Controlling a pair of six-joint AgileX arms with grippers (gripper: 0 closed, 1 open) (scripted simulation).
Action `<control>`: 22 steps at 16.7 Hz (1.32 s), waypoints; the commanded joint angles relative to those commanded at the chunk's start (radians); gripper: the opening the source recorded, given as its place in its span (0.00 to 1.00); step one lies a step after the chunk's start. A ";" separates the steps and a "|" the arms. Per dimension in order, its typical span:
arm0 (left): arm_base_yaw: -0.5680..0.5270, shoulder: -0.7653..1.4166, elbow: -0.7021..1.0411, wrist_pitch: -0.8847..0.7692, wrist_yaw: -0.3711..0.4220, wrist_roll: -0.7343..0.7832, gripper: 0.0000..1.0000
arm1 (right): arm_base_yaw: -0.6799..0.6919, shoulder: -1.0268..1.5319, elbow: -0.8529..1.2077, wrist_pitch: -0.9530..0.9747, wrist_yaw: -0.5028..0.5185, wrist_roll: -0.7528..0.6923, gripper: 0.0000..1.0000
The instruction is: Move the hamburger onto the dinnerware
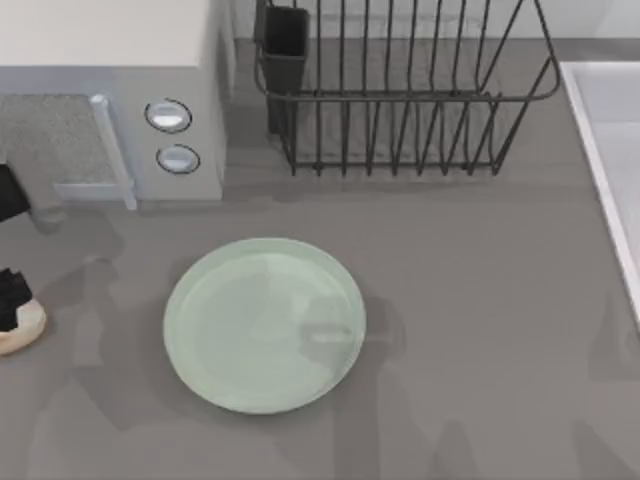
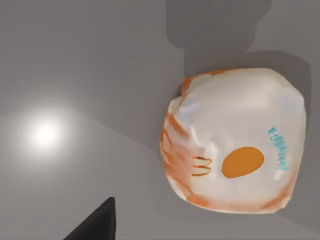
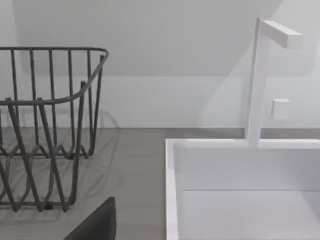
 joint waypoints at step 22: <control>0.002 0.149 -0.159 0.308 0.001 0.004 0.77 | 0.000 0.000 0.000 0.000 0.000 0.000 1.00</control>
